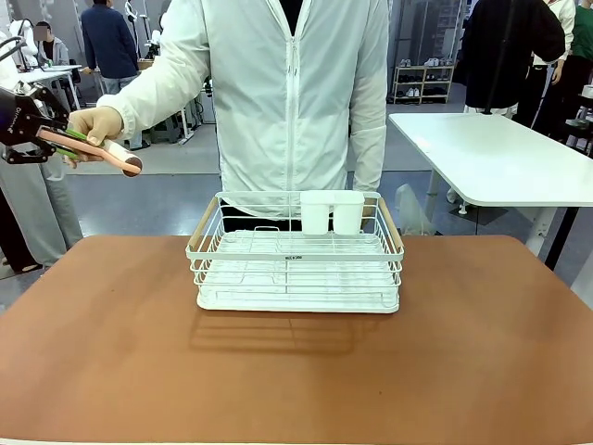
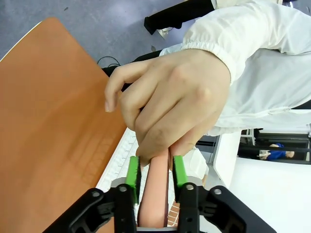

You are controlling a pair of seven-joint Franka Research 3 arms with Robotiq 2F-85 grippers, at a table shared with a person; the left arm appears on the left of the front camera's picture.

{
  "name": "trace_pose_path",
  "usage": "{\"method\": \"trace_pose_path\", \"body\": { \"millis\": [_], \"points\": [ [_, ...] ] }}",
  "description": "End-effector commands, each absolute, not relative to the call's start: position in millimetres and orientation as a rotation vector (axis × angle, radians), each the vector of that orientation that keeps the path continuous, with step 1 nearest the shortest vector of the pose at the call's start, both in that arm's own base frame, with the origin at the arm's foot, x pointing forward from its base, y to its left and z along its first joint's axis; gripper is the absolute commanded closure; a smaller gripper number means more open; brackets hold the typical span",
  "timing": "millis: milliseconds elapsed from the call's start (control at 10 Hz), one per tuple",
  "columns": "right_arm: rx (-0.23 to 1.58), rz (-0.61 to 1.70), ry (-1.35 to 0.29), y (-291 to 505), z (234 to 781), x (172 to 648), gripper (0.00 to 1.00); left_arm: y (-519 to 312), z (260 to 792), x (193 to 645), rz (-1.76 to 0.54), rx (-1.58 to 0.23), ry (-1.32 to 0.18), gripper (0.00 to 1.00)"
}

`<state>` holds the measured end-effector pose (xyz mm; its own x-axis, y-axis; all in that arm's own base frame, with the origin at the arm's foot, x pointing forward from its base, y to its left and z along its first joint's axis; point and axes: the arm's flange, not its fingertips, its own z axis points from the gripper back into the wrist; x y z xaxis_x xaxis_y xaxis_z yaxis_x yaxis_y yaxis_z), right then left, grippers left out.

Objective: Clean the table.
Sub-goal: Pick up the Lint Roller when the human hands it over.

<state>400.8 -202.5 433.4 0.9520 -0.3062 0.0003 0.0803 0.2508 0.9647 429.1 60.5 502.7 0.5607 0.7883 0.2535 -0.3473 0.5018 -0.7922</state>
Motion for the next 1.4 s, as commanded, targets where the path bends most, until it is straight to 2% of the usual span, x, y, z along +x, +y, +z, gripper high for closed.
{"method": "trace_pose_path", "body": {
  "millis": [0, 200, 400, 500, 600, 1300],
  "points": [
    [1.293, -0.263, -0.208, -202.7, 435.6, 400.2, 0.00, 62.7, 500.0, 432.0, 0.730, -0.794, -0.676, 0.82],
    [1.293, -0.263, -0.208, -202.7, 435.6, 400.2, 0.00, 63.8, 500.9, 431.2, 0.731, -0.797, -0.676, 1.00],
    [1.293, -0.263, -0.208, -202.7, 435.6, 400.2, 0.00, 64.2, 501.6, 429.9, 0.732, -0.803, -0.678, 1.00],
    [1.293, -0.263, -0.208, -202.7, 435.6, 400.2, 0.00, 66.1, 502.6, 427.7, 0.733, -0.818, -0.670, 0.97],
    [1.293, -0.263, -0.208, -202.7, 435.6, 400.2, 0.00, 62.5, 502.6, 429.3, 0.750, -0.766, -0.664, 0.97],
    [1.293, -0.263, -0.208, -202.7, 435.6, 400.2, 0.00, 62.5, 502.6, 429.3, 0.750, -0.766, -0.664, 0.97]
  ]
}}
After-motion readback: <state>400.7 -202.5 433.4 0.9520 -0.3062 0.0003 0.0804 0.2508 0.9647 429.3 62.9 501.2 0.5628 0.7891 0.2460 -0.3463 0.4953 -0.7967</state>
